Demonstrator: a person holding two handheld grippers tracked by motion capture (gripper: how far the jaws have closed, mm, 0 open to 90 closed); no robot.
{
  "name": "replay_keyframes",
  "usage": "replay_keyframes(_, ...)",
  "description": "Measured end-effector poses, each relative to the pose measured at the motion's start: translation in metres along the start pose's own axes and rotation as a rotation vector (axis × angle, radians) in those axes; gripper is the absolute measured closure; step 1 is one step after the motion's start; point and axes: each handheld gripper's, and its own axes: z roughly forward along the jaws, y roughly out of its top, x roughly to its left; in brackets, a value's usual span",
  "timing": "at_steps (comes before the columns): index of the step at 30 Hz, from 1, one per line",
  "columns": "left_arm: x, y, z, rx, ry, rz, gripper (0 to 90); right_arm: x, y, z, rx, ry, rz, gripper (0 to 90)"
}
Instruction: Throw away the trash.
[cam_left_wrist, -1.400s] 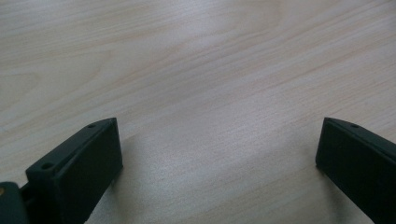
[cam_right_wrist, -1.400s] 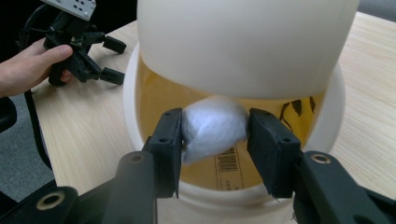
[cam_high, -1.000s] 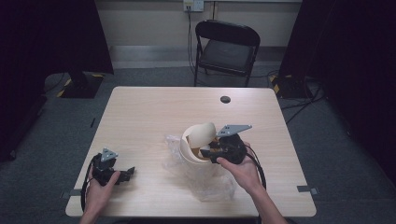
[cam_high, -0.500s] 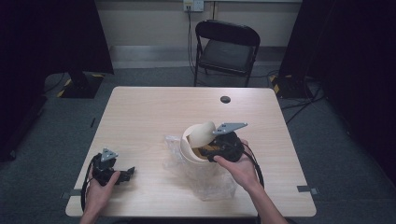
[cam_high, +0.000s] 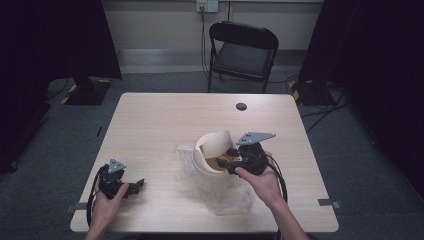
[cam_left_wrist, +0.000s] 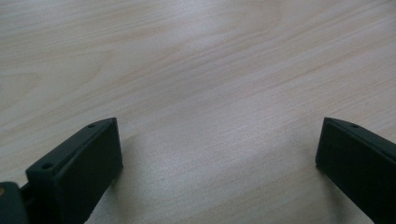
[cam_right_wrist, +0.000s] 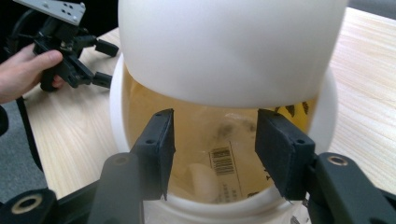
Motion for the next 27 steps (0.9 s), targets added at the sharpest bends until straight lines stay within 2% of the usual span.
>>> replay_keyframes(8,0.000,0.000,0.000,0.000,0.002,0.000,0.0,-0.001,-0.001,-0.011,-0.030,0.005,-0.009,48.0)
replay_keyframes(19,0.000,0.000,0.000,0.000,0.001,0.000,0.0,-0.011,-0.006,-0.026,-0.066,-0.020,0.025,46.7)
replay_keyframes(27,0.000,0.000,0.000,0.000,0.002,0.000,0.0,-0.022,-0.010,-0.037,-0.080,-0.055,0.050,45.0)
